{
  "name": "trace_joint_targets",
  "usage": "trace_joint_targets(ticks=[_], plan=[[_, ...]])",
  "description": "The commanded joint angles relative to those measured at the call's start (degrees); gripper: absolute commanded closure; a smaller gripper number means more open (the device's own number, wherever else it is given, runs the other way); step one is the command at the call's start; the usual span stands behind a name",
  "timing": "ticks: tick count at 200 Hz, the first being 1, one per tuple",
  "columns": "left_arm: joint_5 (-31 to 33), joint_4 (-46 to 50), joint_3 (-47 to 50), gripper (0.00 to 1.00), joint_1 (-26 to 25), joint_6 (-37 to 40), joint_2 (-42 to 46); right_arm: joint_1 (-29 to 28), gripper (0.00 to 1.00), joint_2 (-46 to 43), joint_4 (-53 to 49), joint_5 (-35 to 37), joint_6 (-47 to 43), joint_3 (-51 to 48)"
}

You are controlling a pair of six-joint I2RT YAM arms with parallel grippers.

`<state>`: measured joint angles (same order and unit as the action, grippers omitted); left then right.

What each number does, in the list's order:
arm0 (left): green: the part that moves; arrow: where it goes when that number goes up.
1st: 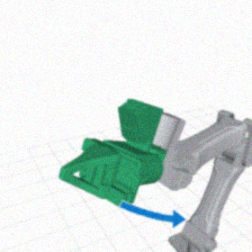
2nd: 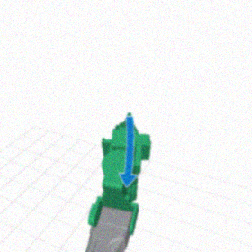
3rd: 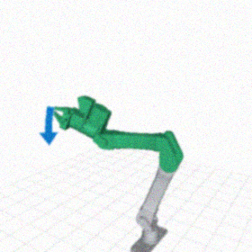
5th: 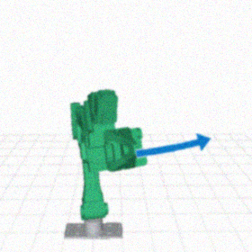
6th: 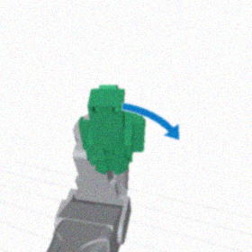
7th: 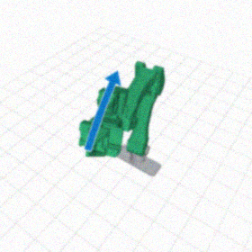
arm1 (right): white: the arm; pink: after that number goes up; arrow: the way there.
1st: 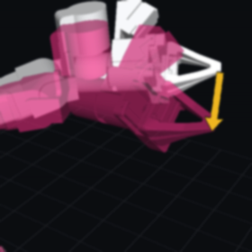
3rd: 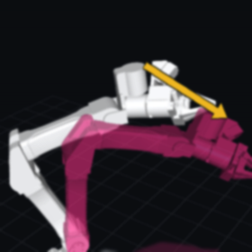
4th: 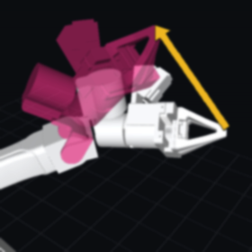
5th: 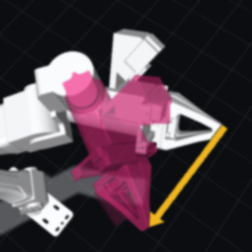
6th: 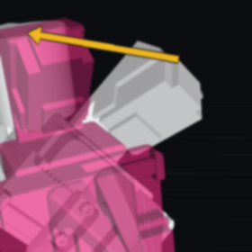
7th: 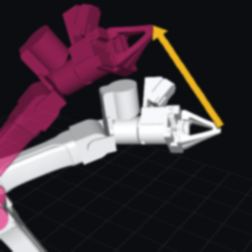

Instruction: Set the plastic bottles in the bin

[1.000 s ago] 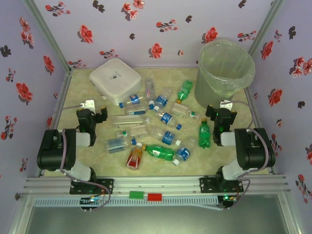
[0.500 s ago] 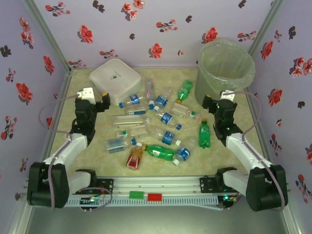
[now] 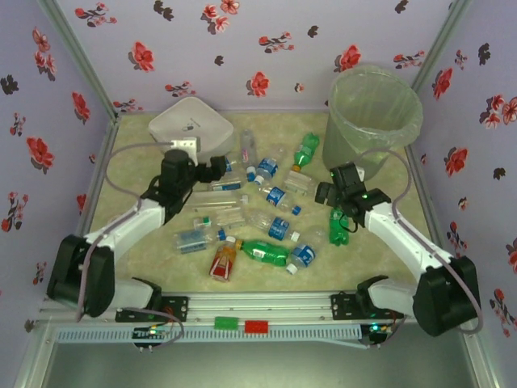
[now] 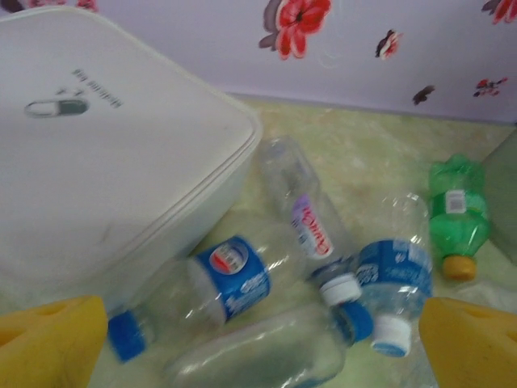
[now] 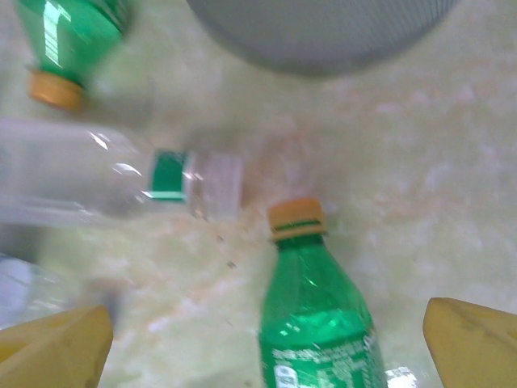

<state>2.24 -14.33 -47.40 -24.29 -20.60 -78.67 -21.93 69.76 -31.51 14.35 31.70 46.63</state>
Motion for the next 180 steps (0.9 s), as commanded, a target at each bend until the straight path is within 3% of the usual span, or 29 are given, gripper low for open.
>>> trace_joint_targets(ticks=[1,70,129,180], plan=[[-2.39,1.85,-4.30,0.00,-1.07,-4.84,-3.61,-0.20,0.01,2.51,-5.88,1.04,-0.29,1.60],[-3.51,-2.85,-4.00,0.00,-5.02,-13.65,-7.98,0.17,0.05,9.86,-4.10,3.05,-1.45,-1.78],[-3.90,0.86,-6.73,0.00,-6.12,-11.93,-8.05,1.87,0.24,16.72,-1.69,-0.33,-1.33,-1.16],[-3.49,3.39,-6.85,0.00,-6.12,-10.80,-7.88,2.42,0.38,16.57,-1.89,-0.27,-1.10,-1.34]])
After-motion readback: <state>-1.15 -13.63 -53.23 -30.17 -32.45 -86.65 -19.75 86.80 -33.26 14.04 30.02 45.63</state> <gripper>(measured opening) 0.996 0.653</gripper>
